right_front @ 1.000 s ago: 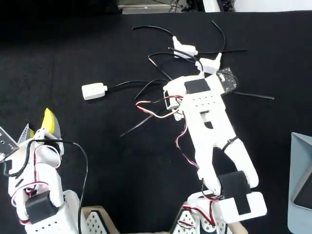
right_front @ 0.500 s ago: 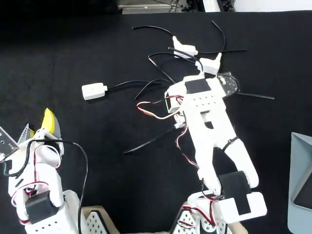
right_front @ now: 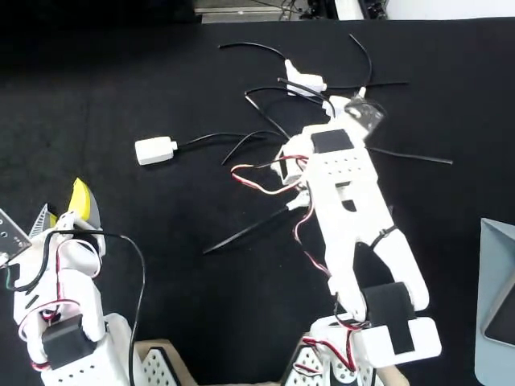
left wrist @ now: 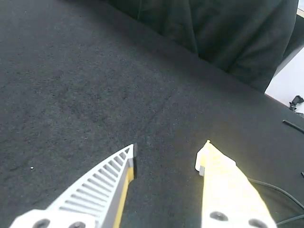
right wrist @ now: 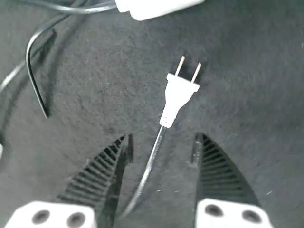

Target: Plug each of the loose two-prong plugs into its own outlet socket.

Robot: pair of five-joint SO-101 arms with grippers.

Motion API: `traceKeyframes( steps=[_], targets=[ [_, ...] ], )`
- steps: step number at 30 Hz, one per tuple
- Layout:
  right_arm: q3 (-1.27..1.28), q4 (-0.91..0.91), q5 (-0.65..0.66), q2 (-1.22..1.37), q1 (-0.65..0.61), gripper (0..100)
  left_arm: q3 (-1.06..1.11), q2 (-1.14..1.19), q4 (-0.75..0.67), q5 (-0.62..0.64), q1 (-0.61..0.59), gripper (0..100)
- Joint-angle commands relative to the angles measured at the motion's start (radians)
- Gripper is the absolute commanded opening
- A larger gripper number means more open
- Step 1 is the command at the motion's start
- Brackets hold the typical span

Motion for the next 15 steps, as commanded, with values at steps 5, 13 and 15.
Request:
traceKeyframes(
  steps=[5,13,15],
  targets=[
    [-0.074,-0.008,0.523,-0.054,0.025,2.7,-0.042,-0.006,-0.006,0.005,0.013,23],
    [-0.074,0.112,1.129,-0.054,0.017,1.3,-0.041,-0.006,-0.006,0.005,0.013,23],
    [-0.074,0.175,1.361,-0.053,0.011,1.2,-0.041,-0.006,-0.006,0.005,0.013,23]
  ],
)
